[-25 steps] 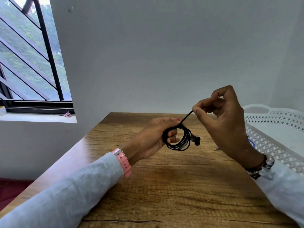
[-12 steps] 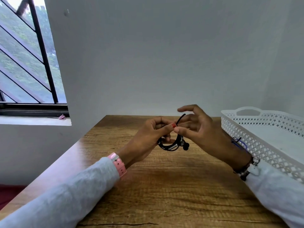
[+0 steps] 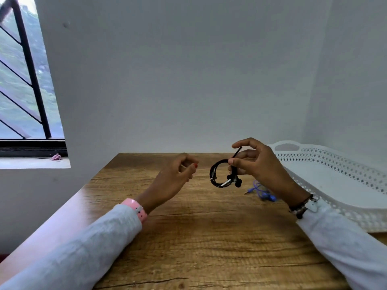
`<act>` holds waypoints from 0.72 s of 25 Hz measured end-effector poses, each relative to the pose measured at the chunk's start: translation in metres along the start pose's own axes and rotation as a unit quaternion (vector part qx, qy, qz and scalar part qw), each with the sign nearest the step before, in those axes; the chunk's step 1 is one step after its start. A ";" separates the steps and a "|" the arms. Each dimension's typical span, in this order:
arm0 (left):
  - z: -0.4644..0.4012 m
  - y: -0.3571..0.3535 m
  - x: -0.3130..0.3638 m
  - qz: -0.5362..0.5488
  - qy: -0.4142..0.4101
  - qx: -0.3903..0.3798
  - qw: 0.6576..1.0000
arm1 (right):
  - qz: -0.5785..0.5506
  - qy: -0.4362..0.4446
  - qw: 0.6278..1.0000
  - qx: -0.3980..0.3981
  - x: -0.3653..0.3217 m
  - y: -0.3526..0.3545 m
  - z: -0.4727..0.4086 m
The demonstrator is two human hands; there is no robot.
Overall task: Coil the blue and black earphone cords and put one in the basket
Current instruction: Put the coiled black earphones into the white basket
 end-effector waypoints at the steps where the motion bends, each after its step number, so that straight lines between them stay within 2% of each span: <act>1: 0.000 0.001 -0.001 -0.021 -0.007 0.003 1.000 | -0.001 -0.012 1.000 0.006 0.000 0.009 0.004; 3: 0.000 0.000 0.000 -0.061 -0.024 0.003 0.998 | 0.062 -0.029 0.998 0.006 0.002 0.028 0.020; 6: 0.001 -0.005 0.005 -0.095 -0.057 0.006 0.994 | 0.263 -0.050 0.963 -0.027 0.004 0.057 0.047; 9: 0.000 -0.011 0.015 -0.107 -0.085 0.020 0.990 | 0.326 -0.078 0.940 -0.071 0.008 0.065 0.061; 12: -0.003 -0.021 0.027 -0.117 -0.106 0.033 0.987 | 0.425 -0.075 0.895 -0.112 0.015 0.064 0.062; 16: -0.012 -0.041 0.044 -0.121 -0.127 0.050 0.983 | 0.450 -0.075 0.878 -0.146 0.009 0.062 0.060; 18: -0.019 -0.051 0.052 -0.110 -0.126 0.061 0.984 | 0.439 -0.055 0.883 -0.157 -0.010 0.064 0.053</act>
Point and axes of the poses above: each hand's wrist, its own z-axis away from the middle knuckle, its own y-axis out of the back of the hand, x = y × z, the point moved 7 cm from there along -z, towards the middle knuckle, and after that the axes turned 9 degrees about y, right-handed, at the moved point
